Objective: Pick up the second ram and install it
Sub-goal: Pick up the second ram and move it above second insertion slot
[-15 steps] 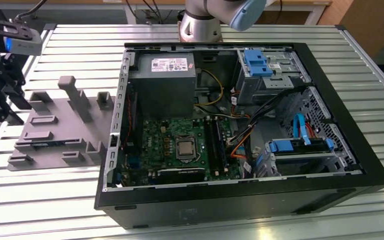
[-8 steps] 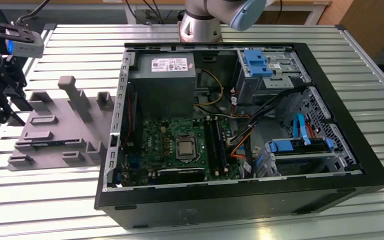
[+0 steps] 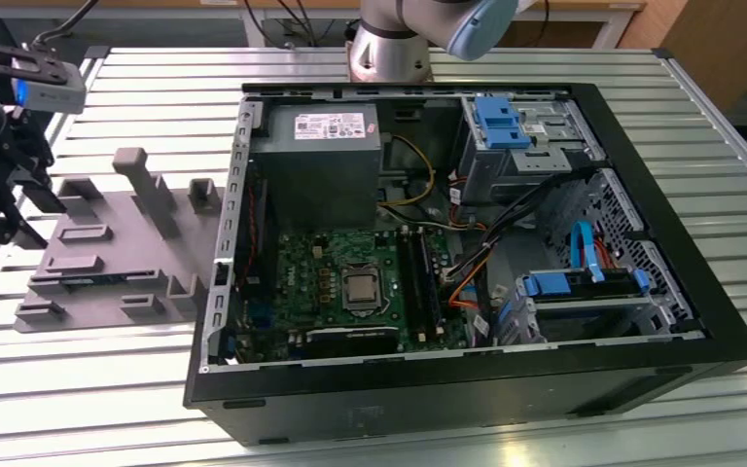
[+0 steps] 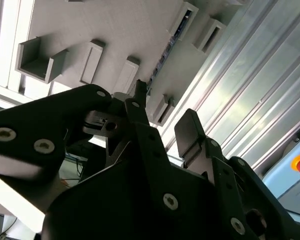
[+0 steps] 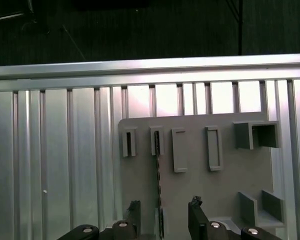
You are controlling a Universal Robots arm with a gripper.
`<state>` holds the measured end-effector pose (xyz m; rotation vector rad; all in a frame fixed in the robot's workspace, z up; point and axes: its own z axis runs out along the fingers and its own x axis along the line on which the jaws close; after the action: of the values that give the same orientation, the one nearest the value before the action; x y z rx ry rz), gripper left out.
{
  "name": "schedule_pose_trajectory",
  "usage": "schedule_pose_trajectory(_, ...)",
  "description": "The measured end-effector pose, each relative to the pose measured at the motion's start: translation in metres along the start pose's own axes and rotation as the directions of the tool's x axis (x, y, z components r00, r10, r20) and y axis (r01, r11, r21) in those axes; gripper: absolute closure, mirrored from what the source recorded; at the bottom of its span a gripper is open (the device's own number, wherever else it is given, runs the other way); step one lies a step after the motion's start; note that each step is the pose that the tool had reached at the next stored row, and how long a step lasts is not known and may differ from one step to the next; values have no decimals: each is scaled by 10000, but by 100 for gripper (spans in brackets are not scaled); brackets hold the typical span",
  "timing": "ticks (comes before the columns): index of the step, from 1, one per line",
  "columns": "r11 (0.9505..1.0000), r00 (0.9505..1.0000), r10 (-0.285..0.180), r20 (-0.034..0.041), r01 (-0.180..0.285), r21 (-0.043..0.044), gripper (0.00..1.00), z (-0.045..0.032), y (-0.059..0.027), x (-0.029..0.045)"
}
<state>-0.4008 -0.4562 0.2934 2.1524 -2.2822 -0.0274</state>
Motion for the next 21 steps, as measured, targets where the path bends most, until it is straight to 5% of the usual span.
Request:
schedule_pose_trajectory(1, 10000, 10000, 3, -1, -3, -2, 50, 7, 0, 0)
schedule_pose_trajectory(17, 10000, 10000, 83, 0, -83, -2, 50, 286, -4, 2)
schedule_pose_trajectory(21, 10000, 10000, 85, -3, -85, -3, 50, 302, -4, 2)
